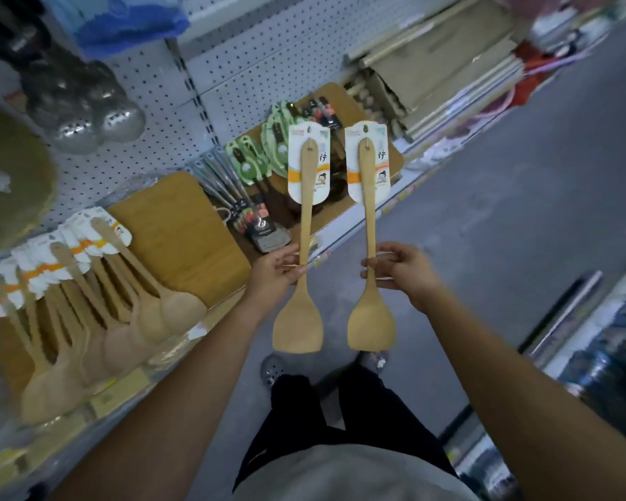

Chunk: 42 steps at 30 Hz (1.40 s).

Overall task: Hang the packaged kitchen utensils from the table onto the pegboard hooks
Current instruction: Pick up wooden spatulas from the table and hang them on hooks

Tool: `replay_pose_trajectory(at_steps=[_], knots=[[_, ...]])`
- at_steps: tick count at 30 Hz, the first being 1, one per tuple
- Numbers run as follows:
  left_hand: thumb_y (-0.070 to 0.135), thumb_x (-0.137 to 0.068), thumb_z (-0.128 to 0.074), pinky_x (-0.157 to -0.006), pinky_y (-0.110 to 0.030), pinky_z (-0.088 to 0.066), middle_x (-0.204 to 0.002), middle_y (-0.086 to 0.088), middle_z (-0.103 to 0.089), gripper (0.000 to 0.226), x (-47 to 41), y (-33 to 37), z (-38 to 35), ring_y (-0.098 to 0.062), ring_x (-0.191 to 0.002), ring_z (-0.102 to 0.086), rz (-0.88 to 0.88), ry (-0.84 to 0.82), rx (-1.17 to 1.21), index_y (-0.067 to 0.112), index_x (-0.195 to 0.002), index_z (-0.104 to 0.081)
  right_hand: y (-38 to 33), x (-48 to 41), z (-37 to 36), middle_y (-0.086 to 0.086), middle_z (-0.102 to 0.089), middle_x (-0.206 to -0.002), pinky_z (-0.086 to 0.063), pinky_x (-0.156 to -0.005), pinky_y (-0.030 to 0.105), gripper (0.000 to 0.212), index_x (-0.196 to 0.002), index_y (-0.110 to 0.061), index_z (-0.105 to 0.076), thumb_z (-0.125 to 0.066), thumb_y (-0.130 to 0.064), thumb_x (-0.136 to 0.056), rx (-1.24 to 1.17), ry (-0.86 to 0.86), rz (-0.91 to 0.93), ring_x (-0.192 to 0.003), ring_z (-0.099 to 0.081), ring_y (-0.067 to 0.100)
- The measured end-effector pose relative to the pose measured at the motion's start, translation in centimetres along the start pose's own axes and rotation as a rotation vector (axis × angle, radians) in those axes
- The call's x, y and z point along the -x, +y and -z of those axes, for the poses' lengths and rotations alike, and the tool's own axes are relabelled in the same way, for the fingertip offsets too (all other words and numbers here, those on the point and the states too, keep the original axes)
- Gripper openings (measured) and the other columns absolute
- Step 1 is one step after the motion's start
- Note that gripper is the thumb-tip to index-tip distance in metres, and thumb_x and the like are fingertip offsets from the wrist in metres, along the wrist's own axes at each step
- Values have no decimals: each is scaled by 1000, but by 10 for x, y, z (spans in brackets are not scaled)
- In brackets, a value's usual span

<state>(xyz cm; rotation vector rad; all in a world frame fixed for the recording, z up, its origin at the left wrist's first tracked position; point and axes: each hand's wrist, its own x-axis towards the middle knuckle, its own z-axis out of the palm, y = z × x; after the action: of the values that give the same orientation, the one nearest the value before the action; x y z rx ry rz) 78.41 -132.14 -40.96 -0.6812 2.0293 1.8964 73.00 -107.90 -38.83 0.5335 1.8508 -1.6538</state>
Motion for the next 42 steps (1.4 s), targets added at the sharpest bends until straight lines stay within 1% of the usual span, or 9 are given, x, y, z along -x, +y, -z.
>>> replay_pose_trajectory(at_steps=[3, 6, 12, 17, 23, 28, 32, 36, 42], knots=[[-1, -84, -71, -84, -26, -55, -90, 11, -66, 50, -6, 26, -54, 2, -79, -67, -30, -41, 4, 20, -127, -59, -1, 7, 55, 21, -74, -102, -63, -68, 35, 22, -114, -3, -63, -61, 4, -94, -68, 52, 32, -83, -75, 34], [-5, -86, -68, -82, -27, -57, -95, 5, -66, 47, -18, 47, -109, -12, -89, -67, -55, -88, -1, 13, -128, -59, -4, 10, 111, 21, -75, -101, -63, -68, 35, 20, -112, -4, -63, -62, 3, -94, -130, 91, 62, -85, -75, 35], [-11, -86, -64, -76, -25, -58, -91, 5, -68, 45, -38, 86, -221, -8, -80, -70, -84, -144, 3, 25, -113, -61, -16, 9, 228, 19, -74, -99, -63, -63, 34, 27, -120, 1, -59, -64, 2, -93, -215, 173, 83, -72, -75, 26], [-7, -85, -67, -77, -28, -57, -98, 0, -69, 45, -55, 118, -285, -16, -89, -69, -89, -208, -32, 12, -126, -60, -38, 6, 305, 18, -75, -99, -61, -62, 34, 25, -117, -3, -63, -67, 0, -92, -256, 244, 109, -78, -76, 31], [-4, -87, -67, -74, -24, -58, -95, 6, -73, 40, -97, 154, -354, -14, -89, -71, -128, -287, -12, 27, -112, -66, -71, -19, 370, 18, -76, -99, -61, -65, 36, 15, -105, -11, -65, -67, -2, -93, -294, 289, 143, -83, -75, 34], [-4, -87, -67, -76, -25, -59, -94, 11, -71, 43, -150, 192, -404, -7, -90, -70, -145, -310, 19, 21, -121, -62, -105, -59, 417, 15, -76, -98, -61, -66, 36, 20, -114, -5, -65, -66, -2, -93, -278, 320, 128, -84, -76, 33], [-2, -87, -68, -78, -26, -58, -106, -1, -70, 44, -194, 218, -437, -14, -101, -69, -151, -332, 2, 12, -128, -61, -135, -91, 452, 16, -76, -98, -59, -62, 31, 20, -113, -4, -65, -65, 0, -94, -277, 336, 115, -83, -76, 32], [-5, -87, -67, -74, -23, -57, -102, 1, -70, 42, -235, 253, -474, -4, -90, -70, -140, -319, 22, 15, -124, -61, -170, -128, 492, 16, -76, -97, -59, -61, 30, 20, -114, -3, -65, -66, -1, -93, -274, 346, 115, -82, -76, 31], [-3, -86, -69, -78, -32, -57, -104, -4, -72, 40, -293, 295, -528, -19, -98, -69, -149, -275, 41, 30, -109, -68, -213, -186, 553, 13, -77, -97, -63, -73, 39, 24, -118, -2, -63, -66, -4, -94, -237, 301, 143, -86, -76, 32]])
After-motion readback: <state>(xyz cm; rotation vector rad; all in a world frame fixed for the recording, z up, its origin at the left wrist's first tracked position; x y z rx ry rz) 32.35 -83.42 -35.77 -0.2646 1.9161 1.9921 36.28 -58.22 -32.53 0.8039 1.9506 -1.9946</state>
